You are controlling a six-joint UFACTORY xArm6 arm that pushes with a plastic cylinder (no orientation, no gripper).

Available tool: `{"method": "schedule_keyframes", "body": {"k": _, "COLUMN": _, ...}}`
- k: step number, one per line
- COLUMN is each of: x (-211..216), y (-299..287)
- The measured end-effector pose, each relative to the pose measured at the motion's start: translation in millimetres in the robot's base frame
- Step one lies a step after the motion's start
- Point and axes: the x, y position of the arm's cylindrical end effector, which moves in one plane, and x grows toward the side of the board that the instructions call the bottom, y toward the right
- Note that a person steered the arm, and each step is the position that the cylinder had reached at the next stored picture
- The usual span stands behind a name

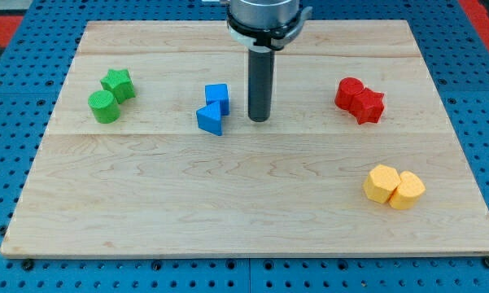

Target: Push the red circle and red star to center right

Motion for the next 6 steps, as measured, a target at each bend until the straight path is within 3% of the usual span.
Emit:
{"method": "schedule_keyframes", "body": {"k": 3, "x": -36.3, "y": 0.8}}
{"method": "schedule_keyframes", "body": {"k": 6, "x": -69.9, "y": 93.3}}
